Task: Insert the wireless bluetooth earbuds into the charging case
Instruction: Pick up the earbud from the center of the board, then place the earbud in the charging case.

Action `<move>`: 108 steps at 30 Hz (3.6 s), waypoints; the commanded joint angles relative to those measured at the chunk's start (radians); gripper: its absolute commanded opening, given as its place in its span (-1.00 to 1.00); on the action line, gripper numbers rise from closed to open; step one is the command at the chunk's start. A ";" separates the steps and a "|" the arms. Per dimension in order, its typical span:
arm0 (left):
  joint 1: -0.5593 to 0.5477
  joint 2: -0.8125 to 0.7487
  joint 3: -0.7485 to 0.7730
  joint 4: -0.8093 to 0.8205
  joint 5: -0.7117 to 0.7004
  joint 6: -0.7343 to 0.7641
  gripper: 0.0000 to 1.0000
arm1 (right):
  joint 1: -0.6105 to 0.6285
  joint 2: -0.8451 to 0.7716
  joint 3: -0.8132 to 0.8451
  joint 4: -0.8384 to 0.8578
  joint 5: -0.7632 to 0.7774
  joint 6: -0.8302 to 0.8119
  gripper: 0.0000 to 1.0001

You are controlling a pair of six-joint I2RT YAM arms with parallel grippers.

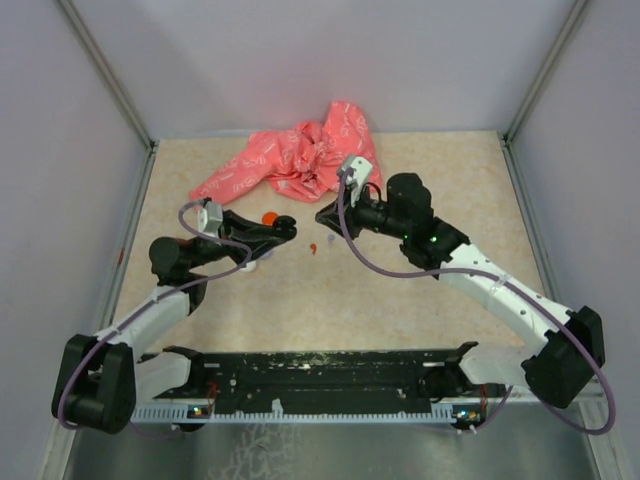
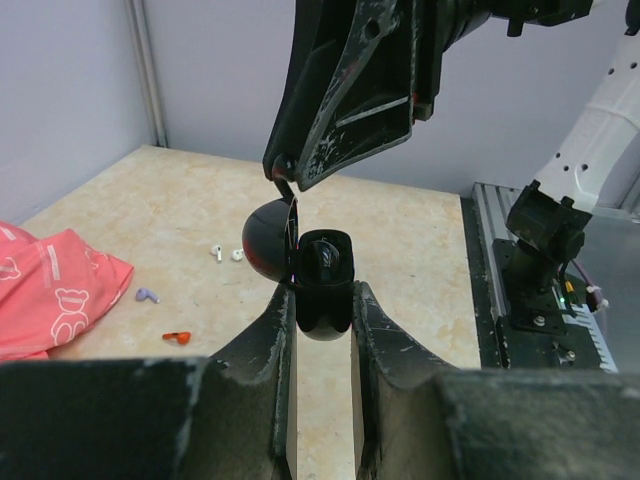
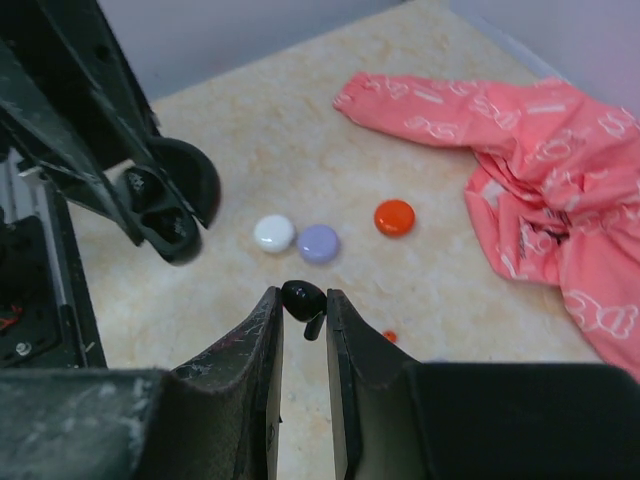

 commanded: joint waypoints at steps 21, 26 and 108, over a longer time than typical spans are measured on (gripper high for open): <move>0.031 0.049 0.004 0.252 0.103 -0.152 -0.99 | 0.162 0.020 -0.040 0.456 -0.223 0.071 -0.74; 0.031 0.042 0.001 0.262 0.104 -0.156 -0.99 | 0.169 0.042 -0.051 0.484 -0.215 0.081 -0.73; 0.033 0.021 -0.035 0.349 0.038 -0.212 -0.99 | 0.195 0.027 -0.193 0.609 -0.119 0.173 -0.27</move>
